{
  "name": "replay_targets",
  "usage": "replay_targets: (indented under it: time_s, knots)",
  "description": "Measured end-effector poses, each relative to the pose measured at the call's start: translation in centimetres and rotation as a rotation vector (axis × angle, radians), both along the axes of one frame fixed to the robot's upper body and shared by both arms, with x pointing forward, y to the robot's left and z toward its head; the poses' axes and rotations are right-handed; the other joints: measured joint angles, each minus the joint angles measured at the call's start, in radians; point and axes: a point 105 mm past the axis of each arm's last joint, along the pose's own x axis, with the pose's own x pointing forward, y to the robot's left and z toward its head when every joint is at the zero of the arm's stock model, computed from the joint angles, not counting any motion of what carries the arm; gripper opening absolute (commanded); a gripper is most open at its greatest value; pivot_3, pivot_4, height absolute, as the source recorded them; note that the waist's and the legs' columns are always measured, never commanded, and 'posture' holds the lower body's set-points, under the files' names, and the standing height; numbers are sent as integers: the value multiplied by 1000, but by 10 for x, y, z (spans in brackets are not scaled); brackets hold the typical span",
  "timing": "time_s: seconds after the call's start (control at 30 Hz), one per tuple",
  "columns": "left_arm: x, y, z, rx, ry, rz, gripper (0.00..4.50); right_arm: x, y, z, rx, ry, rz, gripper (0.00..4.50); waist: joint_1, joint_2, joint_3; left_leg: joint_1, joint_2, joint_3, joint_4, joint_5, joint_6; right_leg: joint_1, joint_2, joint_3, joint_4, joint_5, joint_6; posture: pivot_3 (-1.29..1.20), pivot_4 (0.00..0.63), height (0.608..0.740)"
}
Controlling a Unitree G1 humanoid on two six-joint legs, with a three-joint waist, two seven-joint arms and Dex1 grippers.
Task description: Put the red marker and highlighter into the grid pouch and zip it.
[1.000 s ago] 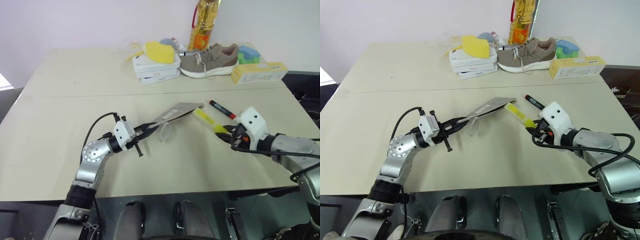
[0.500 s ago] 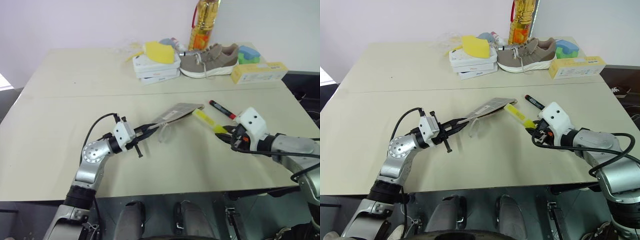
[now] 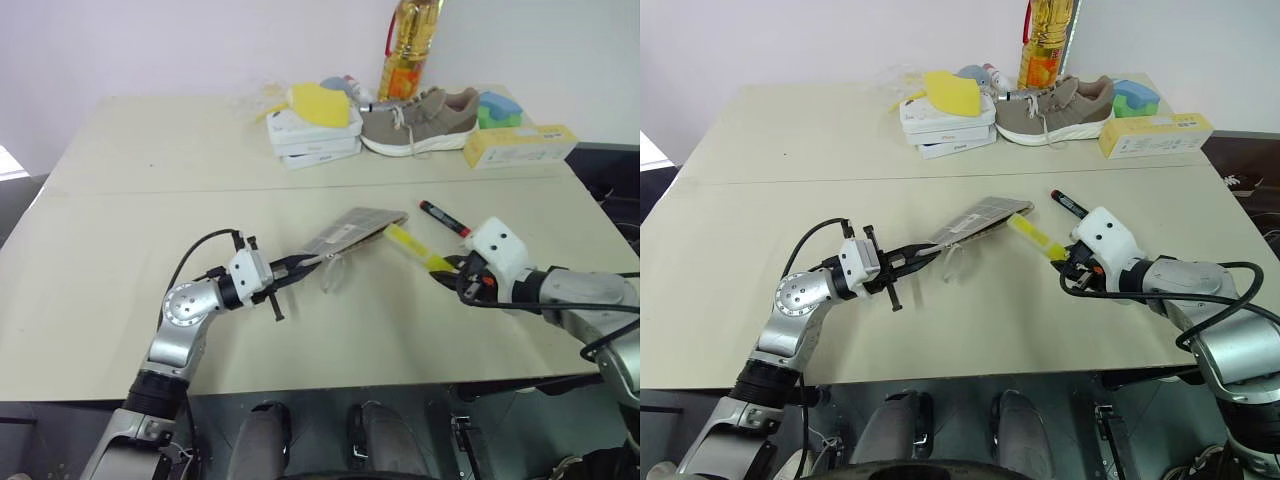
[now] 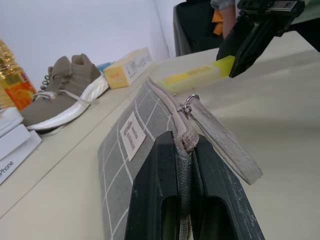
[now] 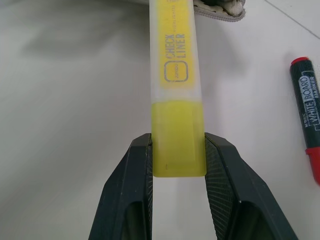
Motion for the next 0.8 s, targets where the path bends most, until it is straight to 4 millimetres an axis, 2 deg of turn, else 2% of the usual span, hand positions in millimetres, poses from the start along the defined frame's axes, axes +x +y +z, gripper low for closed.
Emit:
replay_targets:
  time_s: [0.2,0.4,0.63,0.8]
  knots:
    - [-7,-5,0,44,-25,-78,0,-6,13,7,-95,-16,108,853,0,0,0,0,0,0,0,0,0,0,0,0,0,0,0,0,150,740]
    - [-16,-15,3,89,-57,-198,0,-18,28,5,-191,3,241,853,0,0,0,0,0,0,0,0,0,0,0,0,0,0,0,0,150,740]
    - [-23,-25,6,117,-75,-298,0,-19,46,3,-317,-27,380,853,-1,0,0,0,0,0,0,0,0,0,0,0,0,0,0,0,150,740]
    - [-19,-24,3,123,-70,-298,0,-20,52,1,-271,-15,392,3412,0,0,0,0,0,0,0,0,0,0,0,0,0,0,0,0,150,740]
